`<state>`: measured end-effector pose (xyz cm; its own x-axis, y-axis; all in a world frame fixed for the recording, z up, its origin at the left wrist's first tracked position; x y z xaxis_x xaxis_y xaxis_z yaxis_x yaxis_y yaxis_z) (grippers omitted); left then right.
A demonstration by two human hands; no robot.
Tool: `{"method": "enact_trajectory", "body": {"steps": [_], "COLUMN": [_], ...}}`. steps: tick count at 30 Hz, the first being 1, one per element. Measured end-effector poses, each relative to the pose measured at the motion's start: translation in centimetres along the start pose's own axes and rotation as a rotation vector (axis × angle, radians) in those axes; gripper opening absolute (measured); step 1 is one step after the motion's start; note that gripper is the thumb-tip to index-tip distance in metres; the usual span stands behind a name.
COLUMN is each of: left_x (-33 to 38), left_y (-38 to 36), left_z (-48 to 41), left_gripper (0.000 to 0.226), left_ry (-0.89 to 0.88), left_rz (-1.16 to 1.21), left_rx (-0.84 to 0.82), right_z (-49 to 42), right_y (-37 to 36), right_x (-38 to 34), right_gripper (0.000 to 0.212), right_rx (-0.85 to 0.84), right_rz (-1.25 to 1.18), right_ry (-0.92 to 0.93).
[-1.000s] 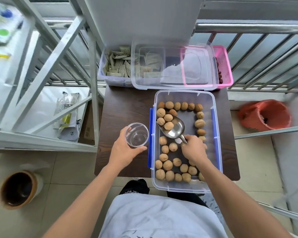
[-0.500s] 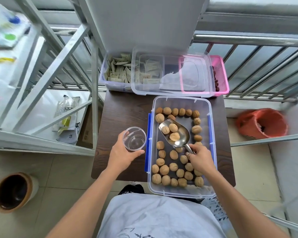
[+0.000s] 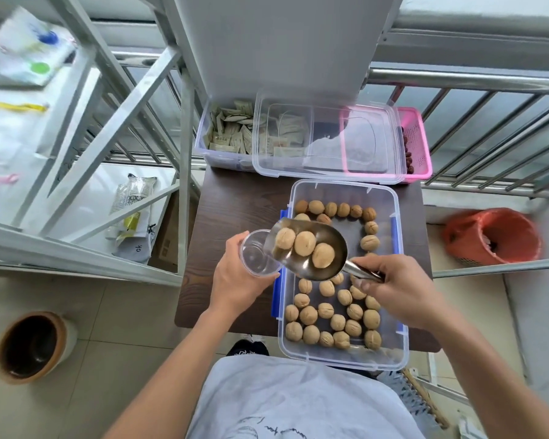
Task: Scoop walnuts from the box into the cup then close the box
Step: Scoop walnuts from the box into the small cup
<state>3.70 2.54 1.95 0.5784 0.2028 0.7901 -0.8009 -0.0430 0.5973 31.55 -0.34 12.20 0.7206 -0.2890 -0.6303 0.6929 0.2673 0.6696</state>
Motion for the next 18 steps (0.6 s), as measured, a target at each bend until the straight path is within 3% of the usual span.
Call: {"method": "enact_trajectory", "body": {"steps": [6, 9, 14, 18], "left_x": [0.9, 1.1, 1.1, 0.6], "left_y": [0.3, 0.4, 0.6, 0.6], "left_z": [0.3, 0.7, 0.7, 0.8], "left_gripper": [0.071, 0.068, 0.069, 0.072], "left_ry": [-0.147, -0.175, -0.173, -0.155], "left_rz": [0.026, 0.048, 0.037, 0.024], "left_rx": [-0.019, -0.004, 0.014, 0.022], "right_z": [1.0, 1.3, 1.0, -0.1], "right_y": [1.1, 1.8, 2.7, 3.1], "right_x": [-3.3, -3.7, -3.4, -1.4], "right_gripper": [0.021, 0.019, 0.035, 0.031], "right_rx": [0.004, 0.031, 0.003, 0.044], "right_rz": [0.164, 0.19, 0.049, -0.186], "right_ry": [0.077, 0.101, 0.064, -0.039]}}
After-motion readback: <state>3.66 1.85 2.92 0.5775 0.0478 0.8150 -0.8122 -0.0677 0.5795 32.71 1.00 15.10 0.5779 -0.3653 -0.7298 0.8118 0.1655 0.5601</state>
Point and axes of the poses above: each hand's wrist, its own z-axis away from the middle knuckle, its own y-axis out of the back of the hand, x = y × z, the point moved 2 cm from there along -z, towards the middle knuckle, and after that the axes turned 7 degrees about x, right-handed, at the moved point
